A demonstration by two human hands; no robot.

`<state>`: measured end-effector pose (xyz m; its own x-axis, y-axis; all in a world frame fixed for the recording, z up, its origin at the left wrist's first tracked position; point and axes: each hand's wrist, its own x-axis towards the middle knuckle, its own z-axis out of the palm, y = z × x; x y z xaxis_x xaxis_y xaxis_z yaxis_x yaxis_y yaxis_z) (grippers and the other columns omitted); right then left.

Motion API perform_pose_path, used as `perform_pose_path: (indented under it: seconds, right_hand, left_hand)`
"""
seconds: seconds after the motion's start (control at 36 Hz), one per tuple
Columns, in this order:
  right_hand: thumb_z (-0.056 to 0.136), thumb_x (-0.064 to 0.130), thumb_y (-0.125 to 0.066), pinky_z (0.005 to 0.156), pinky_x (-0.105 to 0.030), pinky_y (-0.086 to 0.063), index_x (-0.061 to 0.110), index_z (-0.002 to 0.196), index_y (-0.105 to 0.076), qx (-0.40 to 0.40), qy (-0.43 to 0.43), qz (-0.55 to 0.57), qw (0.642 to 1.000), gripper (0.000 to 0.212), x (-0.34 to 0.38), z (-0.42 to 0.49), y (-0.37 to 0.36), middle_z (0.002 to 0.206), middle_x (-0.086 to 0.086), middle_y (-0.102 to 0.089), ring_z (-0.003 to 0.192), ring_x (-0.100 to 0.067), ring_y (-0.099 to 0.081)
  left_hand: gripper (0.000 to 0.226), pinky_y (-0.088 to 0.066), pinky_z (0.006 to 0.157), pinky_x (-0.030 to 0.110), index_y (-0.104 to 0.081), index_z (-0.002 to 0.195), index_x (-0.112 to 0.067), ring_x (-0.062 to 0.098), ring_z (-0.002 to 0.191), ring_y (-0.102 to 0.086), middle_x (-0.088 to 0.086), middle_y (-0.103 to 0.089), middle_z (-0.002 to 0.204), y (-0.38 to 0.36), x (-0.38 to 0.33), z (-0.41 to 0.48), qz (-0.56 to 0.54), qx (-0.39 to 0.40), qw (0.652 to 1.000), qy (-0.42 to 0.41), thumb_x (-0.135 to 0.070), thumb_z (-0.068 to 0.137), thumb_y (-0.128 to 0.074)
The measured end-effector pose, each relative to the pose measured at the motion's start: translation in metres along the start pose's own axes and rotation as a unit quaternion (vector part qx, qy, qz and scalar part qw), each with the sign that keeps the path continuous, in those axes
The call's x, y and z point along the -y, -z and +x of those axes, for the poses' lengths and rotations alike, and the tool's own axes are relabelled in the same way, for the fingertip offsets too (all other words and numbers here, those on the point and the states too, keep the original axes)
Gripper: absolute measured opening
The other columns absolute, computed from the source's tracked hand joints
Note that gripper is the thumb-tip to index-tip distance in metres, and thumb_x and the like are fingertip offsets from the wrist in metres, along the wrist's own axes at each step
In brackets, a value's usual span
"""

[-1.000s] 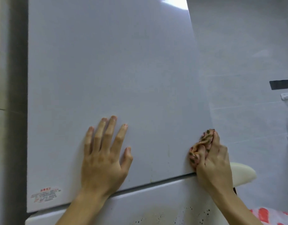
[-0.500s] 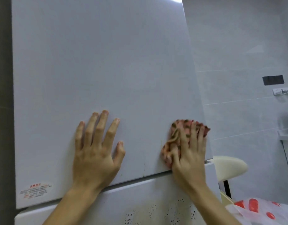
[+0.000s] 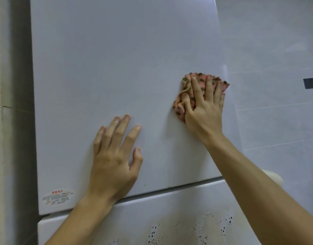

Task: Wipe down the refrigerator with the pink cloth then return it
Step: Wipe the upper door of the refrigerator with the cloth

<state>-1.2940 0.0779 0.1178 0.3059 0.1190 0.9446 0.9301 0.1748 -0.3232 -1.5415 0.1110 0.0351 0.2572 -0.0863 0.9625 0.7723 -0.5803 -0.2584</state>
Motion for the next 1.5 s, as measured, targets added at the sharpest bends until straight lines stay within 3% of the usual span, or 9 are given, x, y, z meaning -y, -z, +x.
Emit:
perform_pose_path:
  seconds: [0.11,0.39,0.5,0.64,0.81,1.0,1.17,1.36,1.5]
  right_hand:
    - [0.1,0.06,-0.019,0.131,-0.043,0.01,0.027,0.167,-0.014,0.004,0.013,0.006,1.0,0.076,-0.001,-0.017,-0.002,0.176,-0.01,0.001,0.162,-0.024,0.01]
    - [0.107,0.041,-0.033,0.13,-0.054,-0.004,0.004,0.165,-0.02,0.006,0.119,-0.053,0.992,0.07,0.003,-0.18,-0.029,0.173,-0.021,-0.006,0.161,-0.039,-0.004]
    - [0.104,0.046,-0.038,0.129,-0.055,-0.005,0.008,0.165,-0.022,0.026,0.135,-0.058,0.989,0.073,0.004,-0.182,-0.031,0.174,-0.021,-0.006,0.161,-0.039,-0.004]
    - [0.104,0.05,-0.041,0.131,-0.055,-0.002,0.031,0.166,-0.022,-0.002,0.142,-0.04,0.989,0.067,0.031,-0.123,-0.03,0.175,-0.016,-0.004,0.162,-0.037,0.004]
    - [0.108,0.043,-0.037,0.131,-0.053,-0.002,0.015,0.166,-0.025,-0.044,0.066,-0.049,0.996,0.066,0.08,-0.106,-0.052,0.173,-0.023,-0.009,0.162,-0.038,0.0]
    - [0.105,0.042,-0.049,0.131,-0.051,-0.01,0.021,0.164,-0.032,0.017,0.199,-0.022,0.98,0.065,0.101,-0.185,-0.062,0.173,-0.019,-0.013,0.162,-0.035,-0.005]
    - [0.11,0.045,-0.04,0.131,-0.048,-0.014,0.032,0.164,-0.029,0.052,0.245,-0.038,0.967,0.057,0.085,-0.189,-0.052,0.175,-0.008,-0.012,0.163,-0.027,-0.006]
    - [0.107,0.049,-0.038,0.131,-0.05,-0.005,0.031,0.163,-0.031,0.003,0.181,-0.064,0.981,0.06,0.026,-0.155,-0.031,0.174,-0.011,-0.014,0.162,-0.028,-0.007]
    - [0.102,0.055,-0.031,0.13,-0.044,0.01,0.041,0.165,-0.017,0.022,0.045,-0.066,0.997,0.066,-0.027,-0.129,-0.003,0.176,-0.004,0.001,0.162,-0.019,0.008]
  left_hand:
    - [0.055,-0.015,0.131,0.044,-0.053,0.152,-0.014,0.024,0.157,-0.03,0.007,-0.039,0.166,0.006,0.003,0.001,-0.003,0.012,1.0,-0.007,-0.03,0.1,-0.042]
    - [0.055,-0.013,0.131,0.047,-0.052,0.152,-0.011,0.032,0.156,-0.031,0.013,-0.038,0.166,0.015,0.022,-0.005,0.034,-0.019,0.999,0.018,-0.027,0.1,-0.042]
    - [0.057,-0.012,0.131,0.047,-0.048,0.154,-0.01,0.032,0.157,-0.029,0.013,-0.037,0.166,0.024,0.038,-0.011,0.039,-0.032,0.997,0.054,-0.028,0.101,-0.038]
    - [0.057,-0.015,0.13,0.049,-0.047,0.156,-0.011,0.031,0.158,-0.027,0.013,-0.034,0.168,0.029,0.054,-0.023,0.055,-0.035,0.996,0.056,-0.026,0.101,-0.04]
    - [0.058,-0.013,0.131,0.048,-0.044,0.158,-0.012,0.029,0.16,-0.022,0.012,-0.031,0.169,0.031,0.061,-0.029,0.054,-0.03,0.997,0.055,-0.025,0.101,-0.039]
    - [0.055,-0.016,0.13,0.05,-0.049,0.154,-0.01,0.03,0.158,-0.027,0.013,-0.035,0.168,0.025,0.059,-0.031,0.054,-0.055,0.996,0.052,-0.019,0.101,-0.038]
    - [0.055,-0.015,0.13,0.049,-0.048,0.154,-0.011,0.031,0.158,-0.027,0.013,-0.035,0.167,0.024,0.06,-0.031,0.064,-0.058,0.995,0.047,-0.018,0.101,-0.041]
    - [0.053,-0.018,0.13,0.05,-0.049,0.154,-0.012,0.032,0.157,-0.029,0.011,-0.037,0.167,0.022,0.059,-0.031,0.067,-0.069,0.994,0.056,-0.021,0.103,-0.039]
    - [0.052,-0.016,0.13,0.048,-0.05,0.153,-0.011,0.033,0.156,-0.03,0.013,-0.038,0.166,0.022,0.059,-0.031,0.062,-0.081,0.993,0.054,-0.02,0.102,-0.042]
